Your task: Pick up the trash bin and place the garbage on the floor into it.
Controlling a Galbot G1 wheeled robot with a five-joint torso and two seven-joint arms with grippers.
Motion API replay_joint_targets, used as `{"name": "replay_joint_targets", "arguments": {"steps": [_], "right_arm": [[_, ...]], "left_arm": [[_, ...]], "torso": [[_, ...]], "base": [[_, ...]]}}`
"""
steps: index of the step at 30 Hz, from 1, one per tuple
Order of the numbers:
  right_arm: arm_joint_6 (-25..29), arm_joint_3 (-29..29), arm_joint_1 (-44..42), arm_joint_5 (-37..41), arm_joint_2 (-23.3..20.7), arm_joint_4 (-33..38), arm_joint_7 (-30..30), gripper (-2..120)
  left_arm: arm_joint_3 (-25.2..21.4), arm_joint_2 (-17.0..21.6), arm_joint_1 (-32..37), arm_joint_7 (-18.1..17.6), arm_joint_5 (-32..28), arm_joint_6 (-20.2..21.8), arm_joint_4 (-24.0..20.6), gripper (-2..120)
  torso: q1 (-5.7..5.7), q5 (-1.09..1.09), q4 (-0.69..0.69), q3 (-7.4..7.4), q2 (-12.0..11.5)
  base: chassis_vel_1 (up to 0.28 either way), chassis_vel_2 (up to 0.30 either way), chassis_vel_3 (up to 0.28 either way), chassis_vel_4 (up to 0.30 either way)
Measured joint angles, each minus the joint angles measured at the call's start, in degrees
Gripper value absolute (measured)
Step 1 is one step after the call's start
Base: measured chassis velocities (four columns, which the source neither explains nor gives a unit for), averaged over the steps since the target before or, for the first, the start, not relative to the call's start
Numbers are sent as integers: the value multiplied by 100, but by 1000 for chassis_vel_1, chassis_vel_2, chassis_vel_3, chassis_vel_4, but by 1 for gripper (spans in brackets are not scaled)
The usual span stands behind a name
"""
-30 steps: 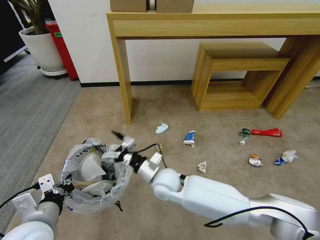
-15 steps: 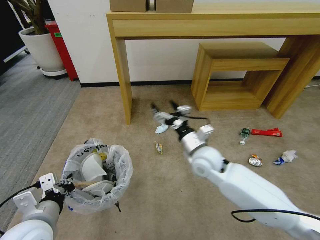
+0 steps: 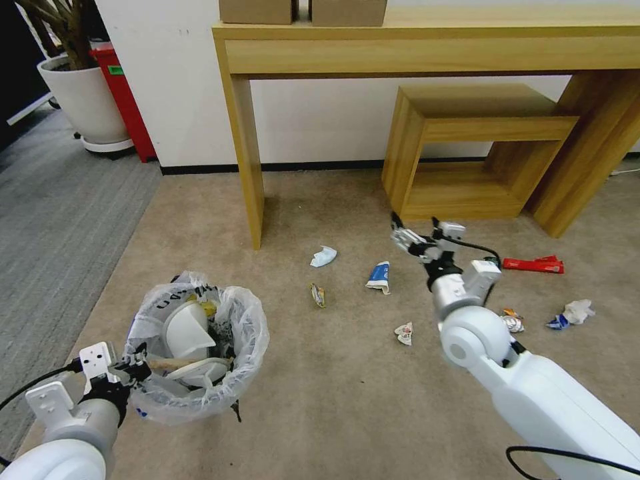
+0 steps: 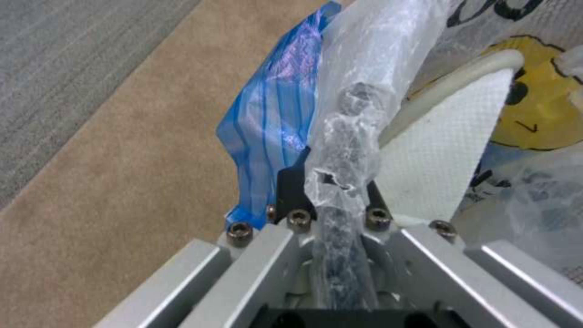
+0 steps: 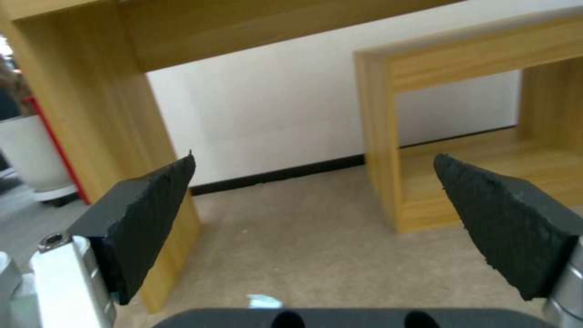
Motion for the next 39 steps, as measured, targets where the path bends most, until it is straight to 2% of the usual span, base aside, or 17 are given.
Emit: {"name": "replay_joint_targets", "arguments": {"steps": [12,23,27,33,39], "right_arm": [[226,404,-606,-895,65,-22,-66,100],[205,384,-695,-1096,191,-30,-120,100],[204,371,-696,-1114,194,-29,-167,95],[215,333,-636,-1130,187,-32,-204,100],[218,309,-609,-1131,184,-30,-216,99]], "left_arm": [[21,-110,16,19,75,12,9,0],[-5,-134,76,30,114,-32,-16,0],[-19,-140,81,32,118,-49,-29,0],[-28,-150,89,34,119,-62,-30,0],[-39,-154,114,34,144,-104,-34,0]], "torso": [[0,-1,1,0,0],[0,-1,1,0,0],[0,-2,0,1,0],[0,-2,1,1,0],[0,-2,1,1,0]], "base": [[0,0,0,0],[-15,6,9,-12],[-66,55,68,-54],[-83,78,89,-66],[-62,48,50,-49]]}}
